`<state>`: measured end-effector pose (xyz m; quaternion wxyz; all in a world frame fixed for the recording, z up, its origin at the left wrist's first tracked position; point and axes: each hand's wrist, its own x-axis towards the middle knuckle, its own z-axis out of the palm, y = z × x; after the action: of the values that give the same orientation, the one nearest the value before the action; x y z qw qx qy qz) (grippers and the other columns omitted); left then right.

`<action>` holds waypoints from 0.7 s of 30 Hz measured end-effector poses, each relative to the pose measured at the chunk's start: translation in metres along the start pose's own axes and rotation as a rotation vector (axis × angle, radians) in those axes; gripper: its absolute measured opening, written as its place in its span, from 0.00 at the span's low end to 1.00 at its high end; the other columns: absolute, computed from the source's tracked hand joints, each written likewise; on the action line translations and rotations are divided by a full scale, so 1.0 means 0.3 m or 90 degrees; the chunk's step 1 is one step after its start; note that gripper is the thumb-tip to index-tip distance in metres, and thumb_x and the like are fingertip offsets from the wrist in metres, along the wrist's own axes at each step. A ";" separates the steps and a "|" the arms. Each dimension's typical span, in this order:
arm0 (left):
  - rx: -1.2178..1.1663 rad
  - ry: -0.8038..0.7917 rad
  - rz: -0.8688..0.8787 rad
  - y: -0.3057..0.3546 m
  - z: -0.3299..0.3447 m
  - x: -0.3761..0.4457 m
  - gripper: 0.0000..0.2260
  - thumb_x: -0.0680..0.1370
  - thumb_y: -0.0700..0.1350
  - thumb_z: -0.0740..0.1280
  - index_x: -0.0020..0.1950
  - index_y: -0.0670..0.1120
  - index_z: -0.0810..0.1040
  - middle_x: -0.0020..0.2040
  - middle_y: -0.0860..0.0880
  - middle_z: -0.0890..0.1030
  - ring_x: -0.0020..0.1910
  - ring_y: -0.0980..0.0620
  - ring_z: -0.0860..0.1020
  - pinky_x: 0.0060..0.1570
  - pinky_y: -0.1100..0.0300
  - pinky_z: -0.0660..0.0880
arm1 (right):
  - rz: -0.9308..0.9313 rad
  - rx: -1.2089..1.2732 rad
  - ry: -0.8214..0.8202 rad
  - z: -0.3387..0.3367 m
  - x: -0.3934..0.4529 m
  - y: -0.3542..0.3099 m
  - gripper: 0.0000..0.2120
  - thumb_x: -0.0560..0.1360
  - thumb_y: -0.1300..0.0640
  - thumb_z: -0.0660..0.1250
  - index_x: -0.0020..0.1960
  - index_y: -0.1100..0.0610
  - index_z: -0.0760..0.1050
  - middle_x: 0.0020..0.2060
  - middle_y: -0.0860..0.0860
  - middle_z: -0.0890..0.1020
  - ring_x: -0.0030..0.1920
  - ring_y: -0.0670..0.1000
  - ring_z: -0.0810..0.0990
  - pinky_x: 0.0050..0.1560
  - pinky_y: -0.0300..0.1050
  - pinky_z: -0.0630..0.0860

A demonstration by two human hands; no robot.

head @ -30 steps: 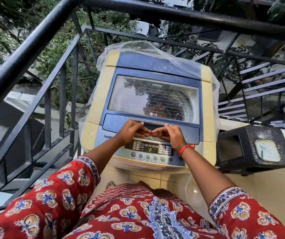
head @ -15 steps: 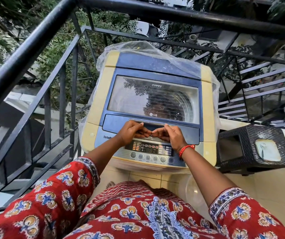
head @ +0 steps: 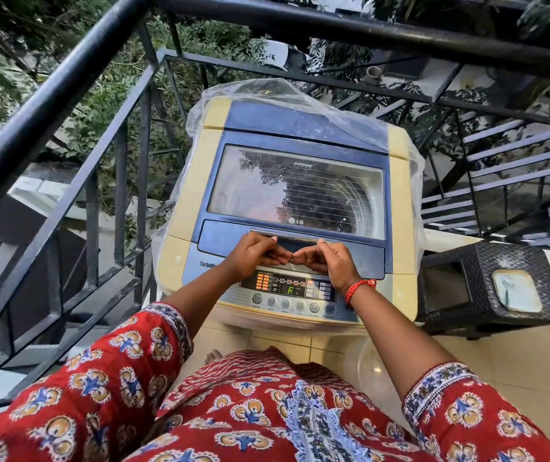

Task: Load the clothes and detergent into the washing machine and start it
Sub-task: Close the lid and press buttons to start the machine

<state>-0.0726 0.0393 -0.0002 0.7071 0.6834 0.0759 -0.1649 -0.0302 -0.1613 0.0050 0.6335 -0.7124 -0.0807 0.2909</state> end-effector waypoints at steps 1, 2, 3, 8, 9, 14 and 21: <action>-0.002 0.001 -0.001 0.001 0.000 0.000 0.19 0.83 0.40 0.52 0.51 0.31 0.80 0.41 0.48 0.86 0.43 0.49 0.84 0.45 0.61 0.80 | -0.001 0.002 -0.001 0.000 0.000 0.000 0.26 0.84 0.56 0.48 0.49 0.68 0.82 0.44 0.61 0.85 0.48 0.55 0.85 0.48 0.39 0.79; -0.002 0.001 -0.001 0.002 0.001 -0.001 0.19 0.83 0.40 0.53 0.51 0.30 0.80 0.41 0.48 0.86 0.43 0.49 0.84 0.45 0.61 0.80 | -0.002 0.001 0.000 0.000 0.001 0.000 0.26 0.84 0.56 0.48 0.49 0.68 0.82 0.44 0.61 0.85 0.48 0.55 0.85 0.48 0.39 0.79; -0.001 0.003 0.000 0.003 0.002 -0.001 0.19 0.83 0.40 0.53 0.51 0.30 0.80 0.41 0.48 0.86 0.43 0.49 0.84 0.45 0.61 0.80 | -0.003 0.000 0.000 0.000 0.002 0.000 0.26 0.84 0.56 0.48 0.49 0.68 0.82 0.44 0.61 0.85 0.48 0.55 0.85 0.48 0.38 0.79; 0.006 0.001 0.007 0.005 0.002 -0.003 0.19 0.83 0.40 0.52 0.51 0.30 0.80 0.41 0.49 0.86 0.43 0.48 0.84 0.45 0.61 0.80 | 0.003 0.001 0.001 0.000 0.000 -0.003 0.25 0.84 0.57 0.48 0.49 0.68 0.82 0.44 0.60 0.86 0.48 0.55 0.85 0.46 0.37 0.78; 0.006 0.002 0.006 0.005 0.002 -0.002 0.19 0.83 0.40 0.52 0.51 0.30 0.80 0.41 0.48 0.86 0.43 0.48 0.84 0.45 0.61 0.80 | 0.002 -0.001 0.001 0.000 -0.001 -0.003 0.25 0.84 0.57 0.48 0.49 0.67 0.82 0.44 0.60 0.86 0.48 0.55 0.85 0.46 0.37 0.78; 0.011 0.006 0.008 0.003 0.001 -0.003 0.19 0.83 0.40 0.53 0.51 0.31 0.80 0.44 0.45 0.85 0.44 0.47 0.84 0.45 0.60 0.80 | 0.006 -0.004 -0.001 -0.002 0.002 -0.001 0.25 0.84 0.57 0.48 0.49 0.66 0.82 0.44 0.59 0.86 0.48 0.55 0.85 0.47 0.37 0.78; 0.013 0.008 0.011 0.003 0.003 -0.001 0.19 0.83 0.39 0.53 0.50 0.31 0.80 0.44 0.46 0.85 0.44 0.47 0.84 0.45 0.61 0.80 | 0.009 0.003 0.001 -0.001 -0.001 -0.007 0.25 0.84 0.57 0.47 0.50 0.67 0.82 0.44 0.60 0.86 0.48 0.54 0.85 0.45 0.35 0.77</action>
<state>-0.0729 0.0385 0.0008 0.7010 0.6923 0.0726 -0.1552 -0.0299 -0.1614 0.0072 0.6333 -0.7115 -0.0748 0.2950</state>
